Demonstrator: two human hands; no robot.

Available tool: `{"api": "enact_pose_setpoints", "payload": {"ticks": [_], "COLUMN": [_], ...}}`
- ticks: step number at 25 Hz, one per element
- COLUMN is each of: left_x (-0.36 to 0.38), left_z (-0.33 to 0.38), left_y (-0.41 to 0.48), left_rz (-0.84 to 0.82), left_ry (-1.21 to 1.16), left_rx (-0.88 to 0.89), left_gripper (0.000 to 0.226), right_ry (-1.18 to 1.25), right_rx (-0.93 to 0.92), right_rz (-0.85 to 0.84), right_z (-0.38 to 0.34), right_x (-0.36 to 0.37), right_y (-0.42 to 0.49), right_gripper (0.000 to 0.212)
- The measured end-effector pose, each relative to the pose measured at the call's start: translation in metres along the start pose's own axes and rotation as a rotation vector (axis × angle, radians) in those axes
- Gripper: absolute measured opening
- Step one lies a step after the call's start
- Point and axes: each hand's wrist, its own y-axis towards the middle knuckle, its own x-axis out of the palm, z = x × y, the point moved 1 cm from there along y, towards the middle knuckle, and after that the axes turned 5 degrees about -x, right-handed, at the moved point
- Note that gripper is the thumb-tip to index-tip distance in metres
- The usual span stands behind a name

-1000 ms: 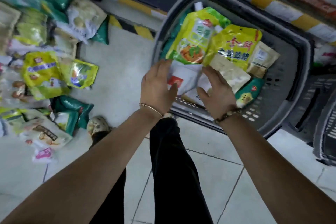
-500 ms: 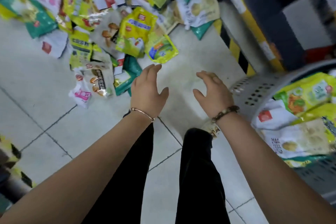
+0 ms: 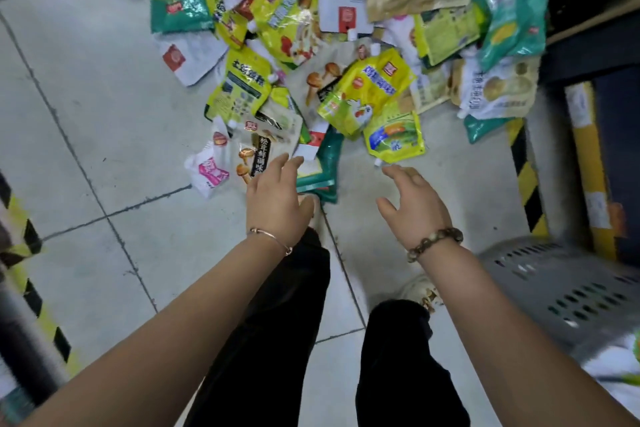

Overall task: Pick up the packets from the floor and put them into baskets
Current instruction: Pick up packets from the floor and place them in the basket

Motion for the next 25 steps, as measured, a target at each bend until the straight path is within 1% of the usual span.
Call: {"api": "enact_pose_setpoints", "payload": {"ticks": [5, 7, 10, 15, 16, 18, 20, 22, 24, 25], "left_x": [0.024, 0.040, 0.072, 0.128, 0.138, 0.151, 0.163, 0.176, 0.185, 0.188], "left_z": [-0.043, -0.062, -0.094, -0.145, -0.153, -0.164, -0.174, -0.179, -0.179, -0.180], "left_y": [0.046, 0.065, 0.089, 0.126, 0.133, 0.145, 0.151, 0.153, 0.150, 0.148], "left_rz": [-0.012, -0.013, -0.012, -0.027, -0.021, -0.001, 0.005, -0.009, -0.012, -0.010], "left_ry": [0.027, 0.011, -0.001, 0.013, 0.001, -0.073, -0.217, -0.410, -0.522, -0.545], "left_rx": [-0.085, -0.146, -0.243, -0.382, -0.398, -0.442, -0.527, -0.581, -0.547, -0.524], "left_gripper": [0.061, 0.062, 0.063, 0.064, 0.064, 0.064, 0.063, 0.064, 0.065, 0.066], "right_ry": [-0.015, -0.006, -0.007, 0.098, 0.098, 0.023, -0.024, -0.087, -0.178, -0.135], "right_rx": [-0.014, -0.007, -0.049, -0.059, -0.078, -0.130, -0.154, -0.137, -0.125, -0.121], "right_rz": [-0.034, -0.066, -0.125, -0.179, -0.182, -0.147, -0.091, -0.062, -0.072, -0.074], "right_z": [-0.022, -0.027, -0.029, -0.029, -0.033, -0.042, -0.053, -0.062, -0.070, -0.073], "right_x": [0.031, 0.054, 0.091, 0.159, 0.173, 0.193, 0.209, 0.224, 0.235, 0.238], "right_y": [0.059, 0.084, 0.115, 0.171, 0.184, 0.209, 0.233, 0.253, 0.265, 0.268], "right_gripper": [0.047, 0.047, 0.048, 0.046, 0.046, 0.050, 0.054, 0.047, 0.026, 0.015]}}
